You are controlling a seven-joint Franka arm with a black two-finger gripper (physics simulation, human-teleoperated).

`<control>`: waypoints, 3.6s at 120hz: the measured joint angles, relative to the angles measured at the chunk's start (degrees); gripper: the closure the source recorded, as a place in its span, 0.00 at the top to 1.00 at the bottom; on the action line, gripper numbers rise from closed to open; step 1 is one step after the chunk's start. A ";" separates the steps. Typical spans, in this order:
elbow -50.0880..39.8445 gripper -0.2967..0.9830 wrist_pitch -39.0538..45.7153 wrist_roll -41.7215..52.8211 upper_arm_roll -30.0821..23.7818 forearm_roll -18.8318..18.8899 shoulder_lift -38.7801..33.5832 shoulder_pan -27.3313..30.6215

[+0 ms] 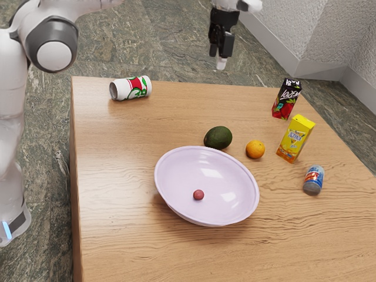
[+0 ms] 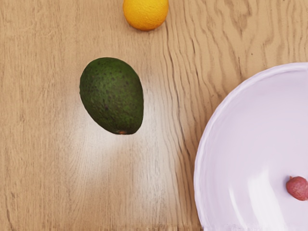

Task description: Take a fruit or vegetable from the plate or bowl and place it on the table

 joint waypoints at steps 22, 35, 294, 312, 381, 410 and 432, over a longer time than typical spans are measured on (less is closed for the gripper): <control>-3.99 0.77 -0.13 -1.67 0.04 -0.24 3.95 -0.74; -5.53 0.77 -0.52 -2.45 -0.10 -1.48 4.40 -1.53; -52.05 0.77 31.33 -25.25 -14.53 7.89 -15.09 -13.81; -51.00 0.77 32.90 -25.45 -14.37 7.96 -13.13 -13.52; -49.71 0.77 34.69 -25.82 -14.36 7.40 -9.64 -13.90; -49.26 0.76 34.84 -25.90 -14.36 7.28 -8.15 -14.18; -49.25 0.75 34.92 -25.94 -14.36 7.26 -7.50 -14.38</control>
